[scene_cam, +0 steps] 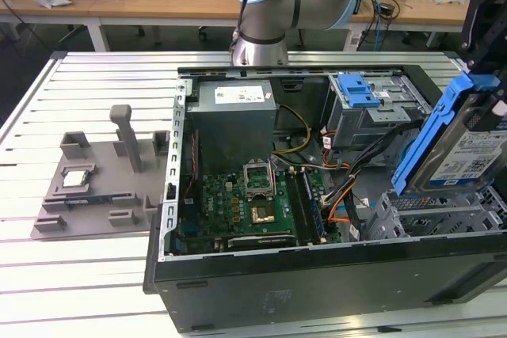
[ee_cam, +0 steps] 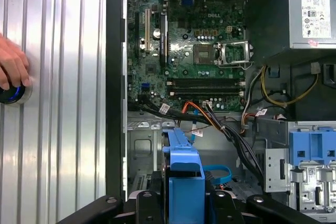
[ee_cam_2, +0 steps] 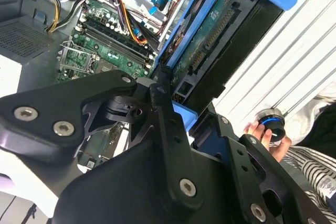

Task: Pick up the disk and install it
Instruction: 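Insert the disk into the insertion slot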

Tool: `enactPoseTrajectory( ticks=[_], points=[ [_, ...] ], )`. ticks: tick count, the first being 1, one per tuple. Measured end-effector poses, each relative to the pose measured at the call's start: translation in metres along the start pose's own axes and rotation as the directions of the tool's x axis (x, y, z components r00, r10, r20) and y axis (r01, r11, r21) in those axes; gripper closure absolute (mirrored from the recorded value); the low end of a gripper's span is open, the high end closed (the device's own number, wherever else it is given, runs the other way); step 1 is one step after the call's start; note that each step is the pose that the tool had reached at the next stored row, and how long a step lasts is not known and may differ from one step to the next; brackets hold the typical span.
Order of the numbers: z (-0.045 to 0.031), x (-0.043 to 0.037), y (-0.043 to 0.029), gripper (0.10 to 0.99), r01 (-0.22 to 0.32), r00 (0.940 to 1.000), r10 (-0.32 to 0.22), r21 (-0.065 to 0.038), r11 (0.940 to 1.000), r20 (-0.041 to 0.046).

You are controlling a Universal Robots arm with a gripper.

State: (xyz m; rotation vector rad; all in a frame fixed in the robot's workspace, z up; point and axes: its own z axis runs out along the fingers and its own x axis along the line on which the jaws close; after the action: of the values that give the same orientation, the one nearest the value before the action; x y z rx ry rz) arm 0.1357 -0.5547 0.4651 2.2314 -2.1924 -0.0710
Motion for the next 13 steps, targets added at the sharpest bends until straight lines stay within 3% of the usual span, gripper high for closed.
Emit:
enactPoseTrajectory(
  ticks=[5,13],
  points=[
    [0.0009,0.0000,0.0000,0.718,0.000,1.0000,0.000,0.000,1.0000,0.0002],
    [0.0085,0.0002,-0.0009,0.718,0.000,1.0000,0.000,0.000,1.0000,-0.0004]
  ],
)
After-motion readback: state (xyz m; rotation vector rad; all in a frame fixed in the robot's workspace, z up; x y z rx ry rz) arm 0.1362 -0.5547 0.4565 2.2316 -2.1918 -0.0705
